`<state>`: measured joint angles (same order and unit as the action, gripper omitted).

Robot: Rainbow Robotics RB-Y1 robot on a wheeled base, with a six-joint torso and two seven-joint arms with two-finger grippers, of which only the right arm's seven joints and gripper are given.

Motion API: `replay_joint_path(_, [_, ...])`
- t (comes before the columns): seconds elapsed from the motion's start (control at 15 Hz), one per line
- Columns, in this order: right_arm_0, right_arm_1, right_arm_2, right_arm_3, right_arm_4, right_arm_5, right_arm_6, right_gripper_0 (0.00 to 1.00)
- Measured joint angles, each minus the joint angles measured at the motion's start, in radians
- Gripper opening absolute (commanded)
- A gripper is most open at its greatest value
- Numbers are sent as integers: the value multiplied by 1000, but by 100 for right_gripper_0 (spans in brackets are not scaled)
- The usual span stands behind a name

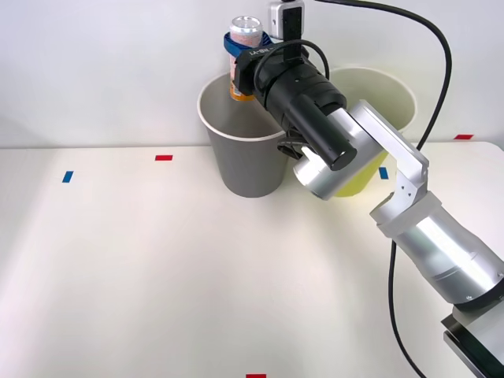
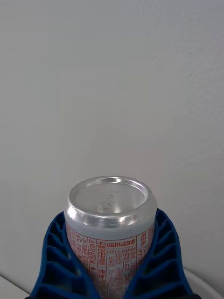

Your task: Put cans in the gray bin, plastic bottles in the light green bin

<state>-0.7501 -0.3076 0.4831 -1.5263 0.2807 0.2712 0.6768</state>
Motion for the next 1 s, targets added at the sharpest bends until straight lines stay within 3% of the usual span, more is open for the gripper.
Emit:
replay_joint_path(0.07, [0,-3,0,0,0,-3,-4,51])
replay_joint_path(0.13, [0,-6,0,0,0,-5,-7,100])
replay_joint_path(1.0, [2,-54,-14,0,-15,-118,-62,100])
